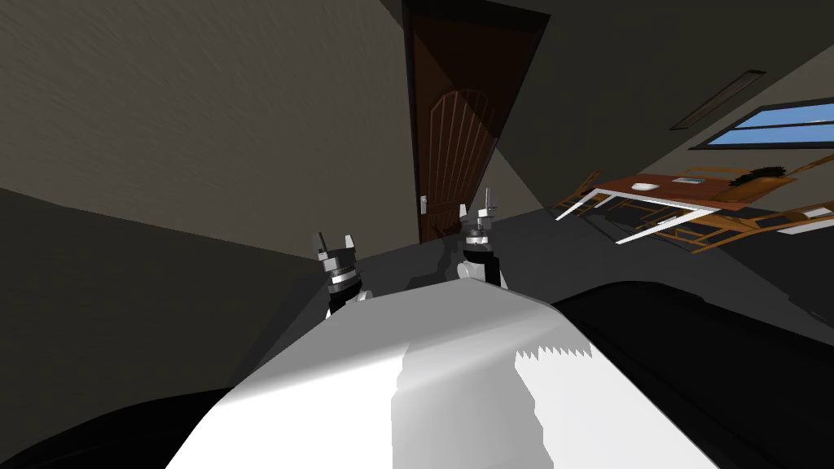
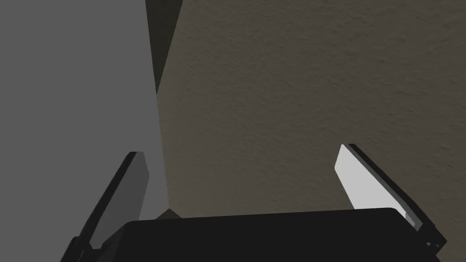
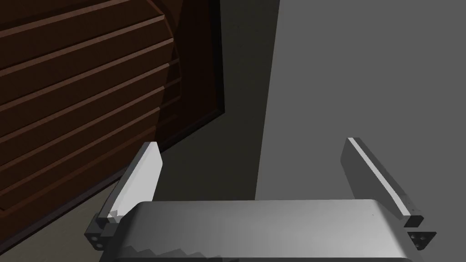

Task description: Pull the door open

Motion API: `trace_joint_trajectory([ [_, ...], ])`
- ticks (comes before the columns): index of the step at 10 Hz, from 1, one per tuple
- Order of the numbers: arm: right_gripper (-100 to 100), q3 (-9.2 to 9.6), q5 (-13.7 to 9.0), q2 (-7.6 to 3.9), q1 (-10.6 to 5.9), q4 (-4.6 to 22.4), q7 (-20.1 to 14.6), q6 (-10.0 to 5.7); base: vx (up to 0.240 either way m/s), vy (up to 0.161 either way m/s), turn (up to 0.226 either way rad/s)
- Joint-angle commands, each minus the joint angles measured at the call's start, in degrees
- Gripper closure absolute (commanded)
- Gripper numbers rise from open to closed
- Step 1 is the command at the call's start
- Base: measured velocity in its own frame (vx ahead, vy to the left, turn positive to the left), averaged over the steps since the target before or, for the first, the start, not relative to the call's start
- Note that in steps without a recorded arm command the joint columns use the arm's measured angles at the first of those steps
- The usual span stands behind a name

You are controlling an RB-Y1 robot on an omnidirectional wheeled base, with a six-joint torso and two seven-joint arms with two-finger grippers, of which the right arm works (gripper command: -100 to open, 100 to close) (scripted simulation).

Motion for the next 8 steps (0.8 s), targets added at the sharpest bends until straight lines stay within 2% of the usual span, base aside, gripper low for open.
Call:
trace_joint_trajectory([
  [1, -100, -0.27, 0.8, -0.77, -1.04, 2.2, 1.2, -0.35, 0.056, 0.008, -0.013],
  [8, -100, -1.44, 4.3, -3.64, -5.48, 11.7, 6.3, -1.83, 0.101, 0.01, -0.011],
])
